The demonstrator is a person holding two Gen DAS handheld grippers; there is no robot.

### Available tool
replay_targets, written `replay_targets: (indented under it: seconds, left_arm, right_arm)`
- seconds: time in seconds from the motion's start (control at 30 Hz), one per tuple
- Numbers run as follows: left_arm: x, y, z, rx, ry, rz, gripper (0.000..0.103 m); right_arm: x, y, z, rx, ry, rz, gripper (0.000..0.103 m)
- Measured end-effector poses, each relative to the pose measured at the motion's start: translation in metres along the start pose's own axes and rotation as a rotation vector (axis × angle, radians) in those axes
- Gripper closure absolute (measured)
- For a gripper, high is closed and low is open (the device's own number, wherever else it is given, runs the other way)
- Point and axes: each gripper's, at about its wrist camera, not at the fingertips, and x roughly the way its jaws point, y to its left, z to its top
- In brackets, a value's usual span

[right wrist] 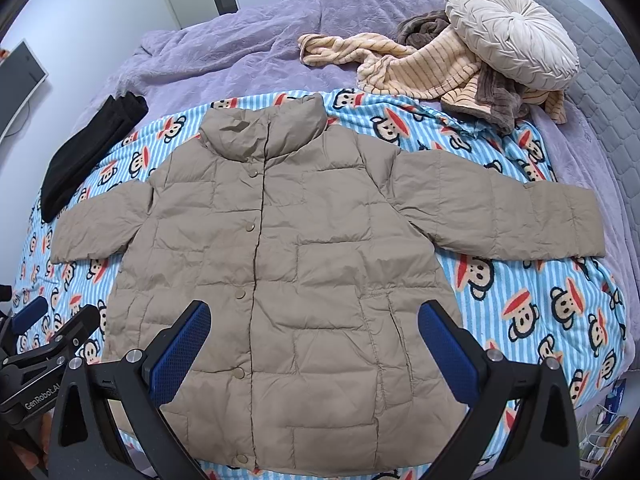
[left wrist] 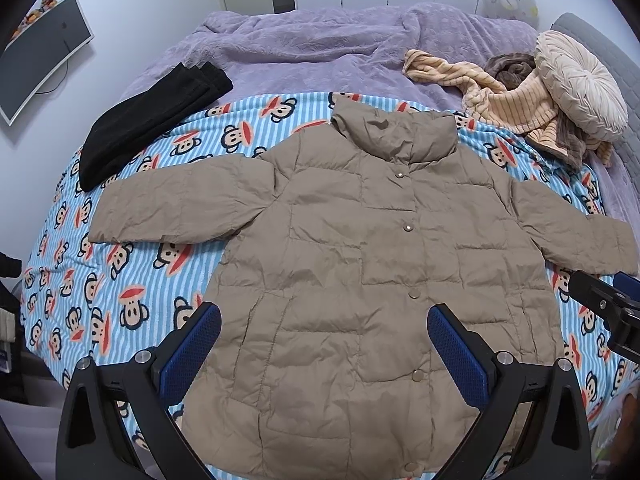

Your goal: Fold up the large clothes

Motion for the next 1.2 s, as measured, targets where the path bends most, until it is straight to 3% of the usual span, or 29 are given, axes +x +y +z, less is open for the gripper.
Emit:
replay_targets:
  seconds: [1.2]
  left_arm:
    - [-0.0021,0.0,0.0,-0.001,0.002,-0.002,0.0]
  right_arm:
    - [-0.0001,0.0004,-0.0002,0.0,-0.004,0.001,0.0]
